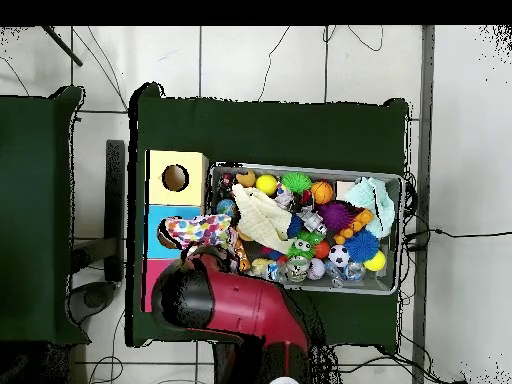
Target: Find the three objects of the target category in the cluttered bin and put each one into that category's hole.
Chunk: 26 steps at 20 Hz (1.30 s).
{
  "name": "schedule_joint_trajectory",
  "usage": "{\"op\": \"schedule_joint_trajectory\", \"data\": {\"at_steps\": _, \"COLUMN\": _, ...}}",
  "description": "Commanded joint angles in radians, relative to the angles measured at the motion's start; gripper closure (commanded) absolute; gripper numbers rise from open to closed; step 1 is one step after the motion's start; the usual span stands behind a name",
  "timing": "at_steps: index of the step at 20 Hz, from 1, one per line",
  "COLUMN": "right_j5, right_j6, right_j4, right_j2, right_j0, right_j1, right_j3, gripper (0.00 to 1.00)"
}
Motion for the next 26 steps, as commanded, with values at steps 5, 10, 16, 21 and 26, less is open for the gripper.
{"op": "schedule_joint_trajectory", "data": {"at_steps": 5, "right_j5": -0.130, "right_j6": 0.078, "right_j4": -0.062, "right_j2": 0.059, "right_j0": -0.116, "right_j1": 0.055, "right_j3": -0.004, "gripper": 1.00}}
{"op": "schedule_joint_trajectory", "data": {"at_steps": 10, "right_j5": -0.207, "right_j6": 0.059, "right_j4": -0.093, "right_j2": 0.101, "right_j0": -0.176, "right_j1": 0.084, "right_j3": 0.023, "gripper": 1.00}}
{"op": "schedule_joint_trajectory", "data": {"at_steps": 16, "right_j5": -0.282, "right_j6": 0.069, "right_j4": -0.136, "right_j2": 0.139, "right_j0": -0.227, "right_j1": 0.108, "right_j3": 0.049, "gripper": 1.00}}
{"op": "schedule_joint_trajectory", "data": {"at_steps": 21, "right_j5": -0.243, "right_j6": 0.075, "right_j4": -0.143, "right_j2": 0.123, "right_j0": -0.211, "right_j1": 0.111, "right_j3": 0.040, "gripper": 0.00}}
{"op": "schedule_joint_trajectory", "data": {"at_steps": 26, "right_j5": -0.227, "right_j6": 0.087, "right_j4": -0.144, "right_j2": 0.111, "right_j0": -0.199, "right_j1": 0.111, "right_j3": 0.035, "gripper": 0.00}}
